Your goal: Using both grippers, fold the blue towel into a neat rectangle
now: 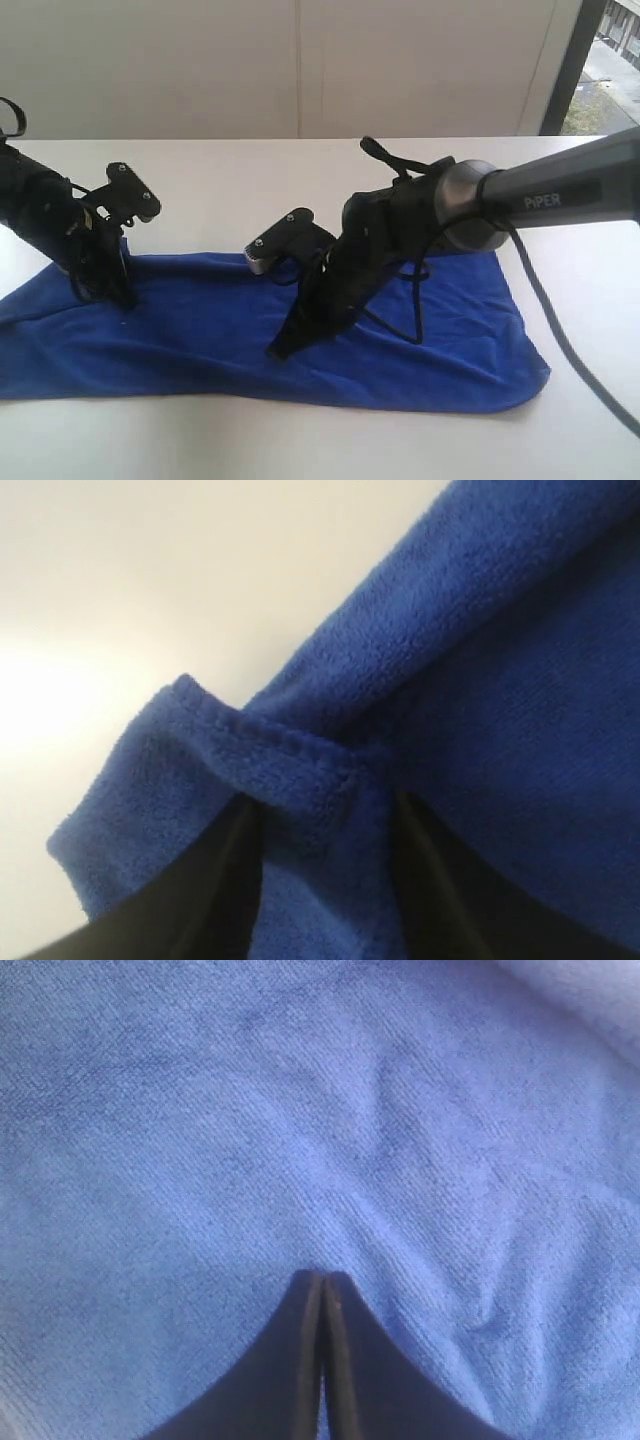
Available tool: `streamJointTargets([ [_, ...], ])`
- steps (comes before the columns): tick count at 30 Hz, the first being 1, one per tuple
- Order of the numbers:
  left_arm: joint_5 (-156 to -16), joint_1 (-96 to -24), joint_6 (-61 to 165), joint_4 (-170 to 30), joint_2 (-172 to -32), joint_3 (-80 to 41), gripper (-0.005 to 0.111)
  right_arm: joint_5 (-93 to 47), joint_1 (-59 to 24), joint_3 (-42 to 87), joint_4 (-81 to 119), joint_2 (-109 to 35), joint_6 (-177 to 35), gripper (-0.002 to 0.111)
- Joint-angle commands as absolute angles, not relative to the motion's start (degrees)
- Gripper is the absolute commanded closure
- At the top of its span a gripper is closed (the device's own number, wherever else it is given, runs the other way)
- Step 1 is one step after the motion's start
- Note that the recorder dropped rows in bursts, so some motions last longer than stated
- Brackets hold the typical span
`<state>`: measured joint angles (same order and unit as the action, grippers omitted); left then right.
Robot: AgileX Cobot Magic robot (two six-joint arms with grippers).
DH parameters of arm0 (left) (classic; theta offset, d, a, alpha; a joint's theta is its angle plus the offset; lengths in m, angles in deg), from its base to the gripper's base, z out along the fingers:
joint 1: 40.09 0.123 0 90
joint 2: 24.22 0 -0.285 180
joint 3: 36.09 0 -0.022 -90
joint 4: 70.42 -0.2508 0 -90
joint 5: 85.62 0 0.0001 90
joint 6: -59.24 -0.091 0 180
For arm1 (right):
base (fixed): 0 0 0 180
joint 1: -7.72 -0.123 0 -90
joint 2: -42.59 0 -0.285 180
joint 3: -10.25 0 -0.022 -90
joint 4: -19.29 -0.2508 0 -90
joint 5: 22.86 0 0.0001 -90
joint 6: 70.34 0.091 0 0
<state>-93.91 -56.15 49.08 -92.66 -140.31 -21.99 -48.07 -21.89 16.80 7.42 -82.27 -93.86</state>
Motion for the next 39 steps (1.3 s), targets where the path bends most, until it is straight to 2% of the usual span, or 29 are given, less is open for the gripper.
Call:
streamJointTargets([
  [1,-94.22,-56.15,49.44,-93.89,-140.02,-22.22,0.073,-50.50,-21.97,17.57,7.40,-84.74,-94.55,0.108],
  [4,-94.54,-56.15,49.44,-94.56,-140.02,-22.22,0.084,-50.50,-21.97,17.57,7.40,-84.74,-94.55,0.108],
  [8,-95.98,-56.15,49.44,-95.86,-139.81,-22.22,0.107,-50.50,-21.97,17.57,7.40,-84.74,-94.55,0.108],
  [17,-97.00,-55.48,49.44,-100.12,-135.50,-22.34,0.107,-50.60,-21.97,17.57,7.40,-84.74,-94.55,0.108],
  [25,-96.50,-48.06,49.44,-100.10,-134.59,-22.34,0.107,-51.02,-21.97,17.57,7.40,-84.74,-94.55,0.108],
  [39,-77.42,-36.58,46.39,-101.38,-136.11,-22.34,0.107,-53.12,-21.97,17.57,7.48,-84.74,-95.86,0.108],
])
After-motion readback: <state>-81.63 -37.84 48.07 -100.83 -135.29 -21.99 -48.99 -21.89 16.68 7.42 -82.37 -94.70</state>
